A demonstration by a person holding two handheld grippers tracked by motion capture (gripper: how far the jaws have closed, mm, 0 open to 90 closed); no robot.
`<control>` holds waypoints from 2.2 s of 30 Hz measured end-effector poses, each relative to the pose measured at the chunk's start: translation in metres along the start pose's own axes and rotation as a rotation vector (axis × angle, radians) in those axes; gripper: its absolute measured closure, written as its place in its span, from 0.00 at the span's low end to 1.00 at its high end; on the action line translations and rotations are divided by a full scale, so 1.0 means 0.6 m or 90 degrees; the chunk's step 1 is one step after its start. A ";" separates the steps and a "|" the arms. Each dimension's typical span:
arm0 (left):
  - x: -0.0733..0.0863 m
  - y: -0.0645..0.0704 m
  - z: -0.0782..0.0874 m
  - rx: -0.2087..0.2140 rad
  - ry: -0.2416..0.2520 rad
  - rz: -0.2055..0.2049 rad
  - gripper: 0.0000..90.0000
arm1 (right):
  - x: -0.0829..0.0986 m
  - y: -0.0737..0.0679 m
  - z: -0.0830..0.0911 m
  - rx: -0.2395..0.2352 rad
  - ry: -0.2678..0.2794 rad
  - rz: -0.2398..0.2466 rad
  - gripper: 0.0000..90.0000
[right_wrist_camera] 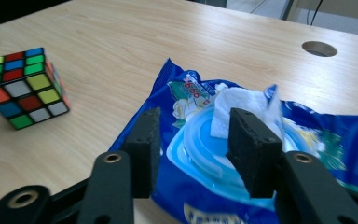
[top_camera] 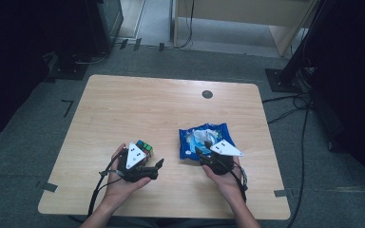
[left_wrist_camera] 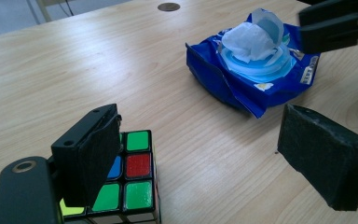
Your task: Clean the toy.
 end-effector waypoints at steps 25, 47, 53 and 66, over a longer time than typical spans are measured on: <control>0.047 -0.055 0.019 -0.033 -0.015 0.035 0.16 | 0.006 0.058 -0.077 0.198 -0.014 0.008 0.98; 0.067 -0.062 0.007 -0.042 -0.033 0.037 0.16 | -0.078 0.048 -0.023 0.115 0.089 -0.001 1.00; 0.071 -0.063 0.005 -0.042 -0.039 0.036 0.16 | -0.103 0.039 0.009 0.091 0.125 -0.004 0.99; 0.083 -0.065 -0.011 -0.043 -0.061 0.045 0.16 | -0.072 -0.031 0.086 0.024 0.114 0.049 0.99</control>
Point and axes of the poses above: each handheld gripper's, and its own axes: z roughly backward along the jaws, x roughly out of its underside, y roughly to its right, the point moved 7 cm from there along -z, roughly forward along the jaws, and after that the axes turned 7 degrees about -y, right-handed, at the moved point
